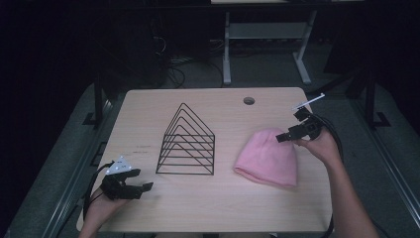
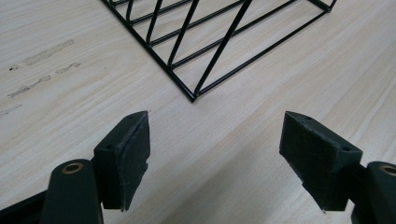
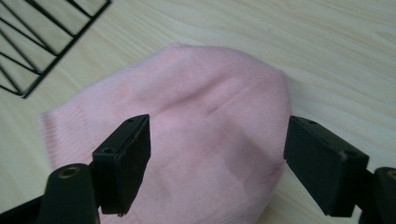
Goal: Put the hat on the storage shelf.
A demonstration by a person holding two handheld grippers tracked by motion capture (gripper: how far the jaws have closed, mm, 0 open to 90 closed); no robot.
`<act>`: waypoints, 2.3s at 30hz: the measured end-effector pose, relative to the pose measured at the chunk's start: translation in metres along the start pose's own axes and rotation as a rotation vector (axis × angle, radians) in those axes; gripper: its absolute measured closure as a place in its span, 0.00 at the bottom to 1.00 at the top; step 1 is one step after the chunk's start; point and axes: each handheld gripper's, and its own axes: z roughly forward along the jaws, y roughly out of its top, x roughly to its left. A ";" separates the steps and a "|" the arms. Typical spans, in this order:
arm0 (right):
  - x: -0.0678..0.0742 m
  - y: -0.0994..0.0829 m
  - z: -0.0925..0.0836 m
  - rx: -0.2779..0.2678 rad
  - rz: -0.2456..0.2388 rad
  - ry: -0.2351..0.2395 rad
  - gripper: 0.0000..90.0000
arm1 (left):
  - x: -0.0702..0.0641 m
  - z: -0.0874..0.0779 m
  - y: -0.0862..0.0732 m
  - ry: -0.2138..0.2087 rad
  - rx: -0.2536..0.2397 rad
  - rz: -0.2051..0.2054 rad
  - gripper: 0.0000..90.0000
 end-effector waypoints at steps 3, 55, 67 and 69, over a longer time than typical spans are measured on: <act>-0.004 0.003 0.006 0.022 0.008 -0.020 0.25 | 0.000 0.000 0.000 0.000 -0.001 0.000 0.27; -0.032 -0.009 0.045 0.093 0.126 0.059 0.85 | 0.001 -0.001 -0.001 0.006 0.006 -0.015 0.27; -0.017 -0.008 0.018 0.017 0.076 0.125 0.87 | 0.000 0.000 0.000 -0.013 0.021 -0.007 0.28; -0.013 -0.008 0.012 0.000 0.073 0.136 0.87 | -0.001 -0.001 0.002 -0.017 0.025 -0.002 0.28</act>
